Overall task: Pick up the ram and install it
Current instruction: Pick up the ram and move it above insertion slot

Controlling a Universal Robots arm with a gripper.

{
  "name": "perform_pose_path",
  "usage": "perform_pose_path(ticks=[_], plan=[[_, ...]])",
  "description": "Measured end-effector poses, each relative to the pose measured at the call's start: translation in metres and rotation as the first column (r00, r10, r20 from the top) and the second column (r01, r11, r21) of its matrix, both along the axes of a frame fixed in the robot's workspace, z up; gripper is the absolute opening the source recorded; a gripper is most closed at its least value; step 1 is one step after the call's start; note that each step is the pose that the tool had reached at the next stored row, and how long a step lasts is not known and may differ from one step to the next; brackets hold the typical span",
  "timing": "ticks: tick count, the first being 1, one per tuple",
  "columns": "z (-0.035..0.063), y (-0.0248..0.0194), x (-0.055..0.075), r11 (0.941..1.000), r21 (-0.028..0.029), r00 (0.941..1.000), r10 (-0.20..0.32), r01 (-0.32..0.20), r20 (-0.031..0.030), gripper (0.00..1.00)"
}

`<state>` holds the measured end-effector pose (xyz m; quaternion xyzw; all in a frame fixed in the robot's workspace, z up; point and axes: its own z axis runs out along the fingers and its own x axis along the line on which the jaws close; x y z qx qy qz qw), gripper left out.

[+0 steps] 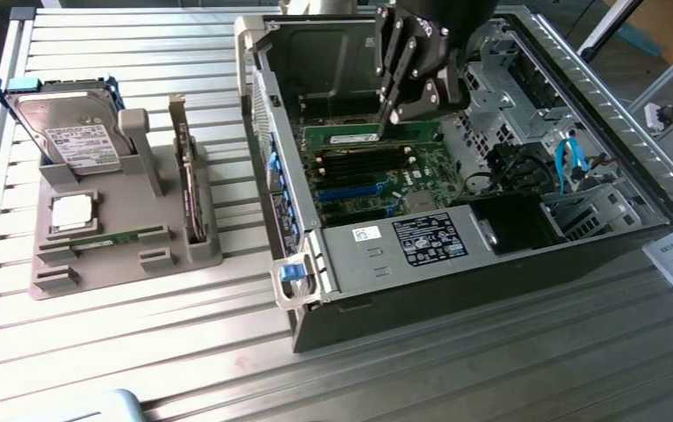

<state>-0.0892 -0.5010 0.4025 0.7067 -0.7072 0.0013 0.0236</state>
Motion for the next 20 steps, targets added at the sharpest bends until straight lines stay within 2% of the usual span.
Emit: perform_pose_path(ticks=[2,14,20], plan=[[0.0,0.0,0.009,1.0,0.0,1.0,-0.001,0.001,-0.0003,0.14],[0.0002,0.0,0.041,0.9998,0.0001,0.9998,-0.022,0.022,-0.0011,0.14],[-0.0054,0.0,0.062,0.9995,-0.0002,0.9995,-0.03,0.03,-0.0013,0.14]])
